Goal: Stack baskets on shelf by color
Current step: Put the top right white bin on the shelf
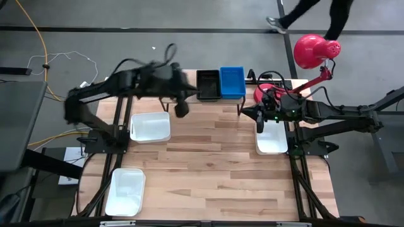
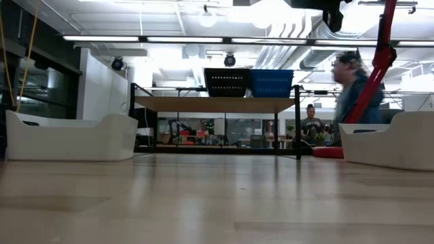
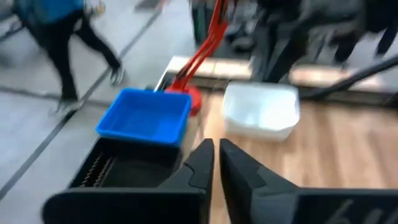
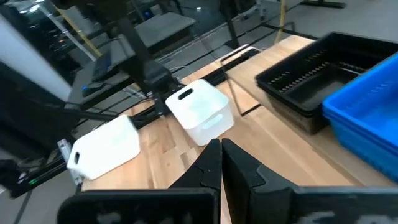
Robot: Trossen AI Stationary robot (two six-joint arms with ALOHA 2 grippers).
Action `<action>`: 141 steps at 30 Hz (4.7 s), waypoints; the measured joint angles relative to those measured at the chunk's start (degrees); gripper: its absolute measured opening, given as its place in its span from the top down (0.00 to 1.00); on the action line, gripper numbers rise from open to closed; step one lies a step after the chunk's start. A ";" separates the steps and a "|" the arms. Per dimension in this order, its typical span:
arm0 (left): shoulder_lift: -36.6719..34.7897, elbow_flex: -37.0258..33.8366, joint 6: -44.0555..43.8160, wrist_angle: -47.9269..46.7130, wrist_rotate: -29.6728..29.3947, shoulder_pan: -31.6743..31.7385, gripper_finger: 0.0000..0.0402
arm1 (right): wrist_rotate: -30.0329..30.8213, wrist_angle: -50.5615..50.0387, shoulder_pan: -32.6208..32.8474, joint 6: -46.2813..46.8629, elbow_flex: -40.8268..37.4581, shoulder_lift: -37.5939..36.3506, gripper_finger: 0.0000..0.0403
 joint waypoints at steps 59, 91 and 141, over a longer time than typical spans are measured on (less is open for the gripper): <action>-45.42 -53.87 -7.30 36.73 -18.47 -24.22 0.99 | -14.63 -48.57 22.26 19.35 10.90 3.64 0.54; -45.40 -53.84 -6.89 34.08 -20.22 -24.13 0.99 | -2.55 -35.89 30.73 23.39 -14.78 23.40 0.54; -52.70 -53.78 -8.89 57.81 -11.05 -24.18 0.99 | -8.11 -26.72 2.02 -39.63 80.11 71.87 1.00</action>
